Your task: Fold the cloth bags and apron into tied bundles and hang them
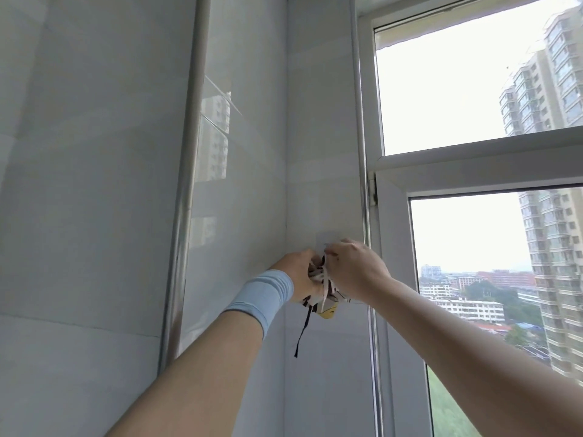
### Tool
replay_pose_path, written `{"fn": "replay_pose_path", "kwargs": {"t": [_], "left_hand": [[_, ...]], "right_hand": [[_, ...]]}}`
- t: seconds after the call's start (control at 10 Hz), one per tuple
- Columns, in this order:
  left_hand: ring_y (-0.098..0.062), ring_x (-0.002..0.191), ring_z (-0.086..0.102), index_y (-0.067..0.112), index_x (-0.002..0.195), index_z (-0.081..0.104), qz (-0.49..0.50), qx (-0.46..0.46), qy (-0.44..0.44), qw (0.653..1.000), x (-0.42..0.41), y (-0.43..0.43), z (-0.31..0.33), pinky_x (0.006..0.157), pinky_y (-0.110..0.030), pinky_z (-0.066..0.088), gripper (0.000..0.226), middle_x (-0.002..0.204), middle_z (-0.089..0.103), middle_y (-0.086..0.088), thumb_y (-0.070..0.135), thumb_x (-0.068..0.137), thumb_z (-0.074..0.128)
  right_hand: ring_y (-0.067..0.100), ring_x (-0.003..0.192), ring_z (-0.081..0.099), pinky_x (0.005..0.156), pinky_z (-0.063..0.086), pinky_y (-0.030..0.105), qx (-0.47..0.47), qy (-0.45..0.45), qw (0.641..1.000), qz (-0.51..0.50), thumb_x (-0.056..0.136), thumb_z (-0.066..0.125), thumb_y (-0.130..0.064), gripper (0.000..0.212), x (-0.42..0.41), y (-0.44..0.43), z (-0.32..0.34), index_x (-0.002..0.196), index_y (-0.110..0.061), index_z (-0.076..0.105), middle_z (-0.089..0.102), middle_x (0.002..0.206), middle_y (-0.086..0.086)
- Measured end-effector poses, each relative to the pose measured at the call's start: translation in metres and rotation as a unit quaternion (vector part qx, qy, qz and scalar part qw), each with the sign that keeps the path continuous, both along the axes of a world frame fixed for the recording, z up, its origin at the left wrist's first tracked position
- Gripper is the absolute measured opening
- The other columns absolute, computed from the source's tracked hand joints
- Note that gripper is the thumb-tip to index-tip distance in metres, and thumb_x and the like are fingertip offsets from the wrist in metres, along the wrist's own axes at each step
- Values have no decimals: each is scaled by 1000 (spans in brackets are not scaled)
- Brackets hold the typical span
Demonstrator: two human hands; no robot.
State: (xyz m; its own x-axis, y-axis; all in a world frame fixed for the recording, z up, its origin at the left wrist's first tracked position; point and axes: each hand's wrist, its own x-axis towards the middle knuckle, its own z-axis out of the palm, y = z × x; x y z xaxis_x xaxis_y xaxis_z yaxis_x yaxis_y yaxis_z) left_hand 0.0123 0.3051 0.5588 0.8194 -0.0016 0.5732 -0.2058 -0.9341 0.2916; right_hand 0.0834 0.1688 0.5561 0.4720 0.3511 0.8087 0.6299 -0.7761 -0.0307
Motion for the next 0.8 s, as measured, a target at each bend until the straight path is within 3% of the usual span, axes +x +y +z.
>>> {"fn": "replay_pose_path", "kwargs": {"t": [0.1,0.2,0.3,0.4,0.5,0.6,0.7,0.8], "left_hand": [[-20,92,63,30,103,61,30,23,-3,999,2,3,-4,86,-35,53,28,99,67,7,40,77,66],[-19,87,64,33,88,61,21,10,-25,999,3,4,-10,82,-36,54,17,87,67,9,46,80,52],[-22,107,53,32,97,64,86,92,-130,983,4,6,-15,91,-37,45,26,106,62,3,41,92,40],[-24,118,43,24,120,60,97,80,-114,985,11,9,-26,100,-35,36,38,125,55,-2,40,98,33],[-27,116,48,23,121,56,93,50,-47,993,17,12,-41,96,-36,39,42,125,56,-6,43,100,26],[-25,125,43,26,133,47,87,29,-42,995,15,16,-45,102,-40,37,43,135,50,0,45,99,29],[-24,128,41,30,139,41,73,23,-75,994,8,22,-45,106,-43,36,50,141,48,2,53,95,32],[-24,132,38,24,143,39,32,-14,-124,992,-6,18,-38,109,-39,32,50,144,46,-2,47,99,35]], "right_hand": [[26,107,52,88,48,37,-71,21,997,-6,89,6,-41,56,12,-5,-21,101,-24,58,59,107,-2],[26,122,47,97,45,41,-66,3,998,8,99,19,-39,46,-1,-12,-24,124,-22,54,54,128,1],[26,139,32,109,35,42,-49,-5,999,9,102,31,-33,46,-14,-15,-24,147,-23,36,33,153,0],[24,143,23,113,31,41,-88,24,996,1,100,34,-34,53,-23,-14,-29,152,-22,26,24,158,-2],[24,147,15,117,24,42,-116,35,993,-16,99,37,-37,60,-25,-12,-27,154,-21,20,18,161,-1],[24,149,8,119,17,49,-138,43,989,-33,98,37,-37,63,-31,-12,-20,155,-24,15,13,163,1],[21,151,-6,120,4,55,-114,42,992,-16,98,35,-34,66,-35,-14,-18,157,-29,5,1,165,0],[20,152,-5,121,4,53,-42,24,999,22,98,33,-30,63,-46,-21,-10,156,-33,7,0,166,0]]}}
